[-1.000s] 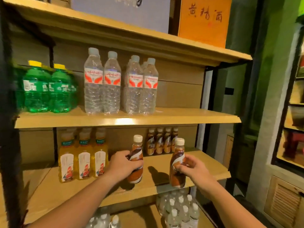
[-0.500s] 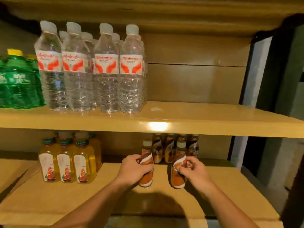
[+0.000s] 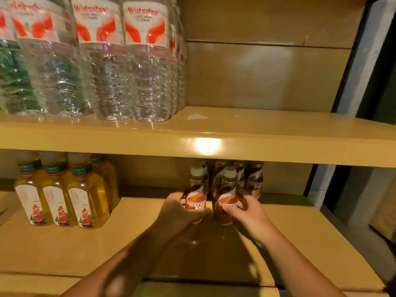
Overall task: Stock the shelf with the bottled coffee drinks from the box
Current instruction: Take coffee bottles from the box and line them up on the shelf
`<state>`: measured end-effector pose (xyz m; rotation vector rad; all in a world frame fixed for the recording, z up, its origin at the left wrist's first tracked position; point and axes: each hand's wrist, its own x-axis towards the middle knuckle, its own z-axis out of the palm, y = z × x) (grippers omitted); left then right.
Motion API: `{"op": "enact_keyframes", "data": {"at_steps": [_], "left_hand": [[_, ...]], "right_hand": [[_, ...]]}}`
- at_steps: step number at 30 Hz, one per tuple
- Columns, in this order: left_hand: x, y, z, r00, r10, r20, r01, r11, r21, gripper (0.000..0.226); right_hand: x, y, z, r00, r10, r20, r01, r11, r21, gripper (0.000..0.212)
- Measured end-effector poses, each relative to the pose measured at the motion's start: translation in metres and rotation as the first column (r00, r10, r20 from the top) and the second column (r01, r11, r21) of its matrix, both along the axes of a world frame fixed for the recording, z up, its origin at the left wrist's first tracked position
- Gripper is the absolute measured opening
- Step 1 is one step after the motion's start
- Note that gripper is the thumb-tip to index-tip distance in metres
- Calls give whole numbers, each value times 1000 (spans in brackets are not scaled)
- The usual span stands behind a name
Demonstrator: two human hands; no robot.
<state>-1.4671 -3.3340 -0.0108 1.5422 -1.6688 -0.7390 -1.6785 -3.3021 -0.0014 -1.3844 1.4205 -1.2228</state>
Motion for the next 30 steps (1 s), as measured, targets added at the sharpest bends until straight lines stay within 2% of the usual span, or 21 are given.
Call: {"op": "enact_keyframes", "data": {"at_steps": [3,9,13,17,20,23,30], "left_hand": [[8,5,-15,999,-41,11,42,998,-45,77],[9,-10,-16,999,-36,30,38,996,-81,56],[3,-28,-18,998,-11,-65,13,1000,29,38],[-2,-35,-14,995,-12,-99,15,999,33,26],[-3,-39,-13,986,-27,-162,28,1000,7,39],[-4,-39,-13,989,-53,-138,48,998,-36,52],[-1,-46,-19,991,-84,-106,79,996,-45,57]], "right_hand": [[-1,3,-12,999,-2,-35,3,1000,14,47],[5,-7,-12,994,-95,-56,94,995,-12,43],[8,-19,-8,993,-84,-78,86,996,22,29],[9,-30,-9,989,-95,-113,99,995,29,9],[10,-37,-11,983,-125,-136,135,989,62,13],[11,-43,-13,974,-158,-159,171,983,72,19],[9,-43,-13,969,-159,-192,173,983,61,15]]}}
